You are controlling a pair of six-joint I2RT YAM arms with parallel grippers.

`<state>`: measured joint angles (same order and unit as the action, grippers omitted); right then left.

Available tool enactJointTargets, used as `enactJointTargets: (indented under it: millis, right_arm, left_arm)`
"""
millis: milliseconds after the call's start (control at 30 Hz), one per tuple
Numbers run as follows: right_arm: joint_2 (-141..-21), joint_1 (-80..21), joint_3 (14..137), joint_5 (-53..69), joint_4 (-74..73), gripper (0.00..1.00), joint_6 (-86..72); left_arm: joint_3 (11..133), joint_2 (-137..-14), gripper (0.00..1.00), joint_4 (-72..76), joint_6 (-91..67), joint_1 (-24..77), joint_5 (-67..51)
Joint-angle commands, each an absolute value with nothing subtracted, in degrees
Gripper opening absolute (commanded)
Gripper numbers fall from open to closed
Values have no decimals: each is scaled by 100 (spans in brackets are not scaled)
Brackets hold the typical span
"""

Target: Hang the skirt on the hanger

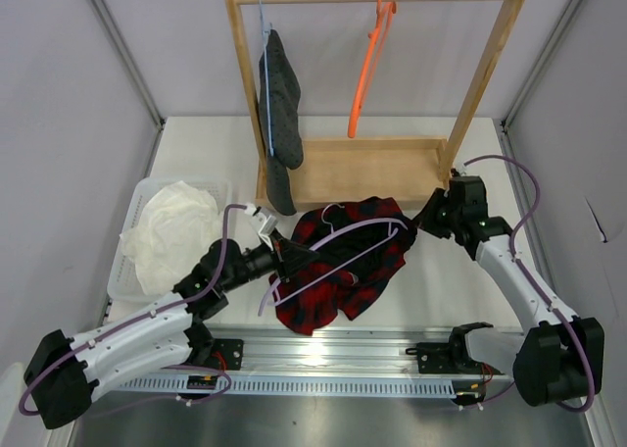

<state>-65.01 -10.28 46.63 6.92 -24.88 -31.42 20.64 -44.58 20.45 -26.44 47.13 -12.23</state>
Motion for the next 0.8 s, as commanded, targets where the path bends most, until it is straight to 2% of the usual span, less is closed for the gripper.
enactJointTargets:
  millis: [0, 200, 767]
  right_arm:
    - [-6355, -984, 4623, 554, -2680, 25, -3182]
    - [-6065, -984, 4597, 571, -2856, 25, -3182]
    - [-5177, -1248, 4220, 756, -3428, 20, -3357]
  left_arm:
    - [2426, -4272, 0, 2426, -2540, 4729, -1327]
    - [2452, -4017, 0, 2197, -2496, 4729, -1467]
    - [2566, -4280, 0, 2013, -2417, 4729, -2004]
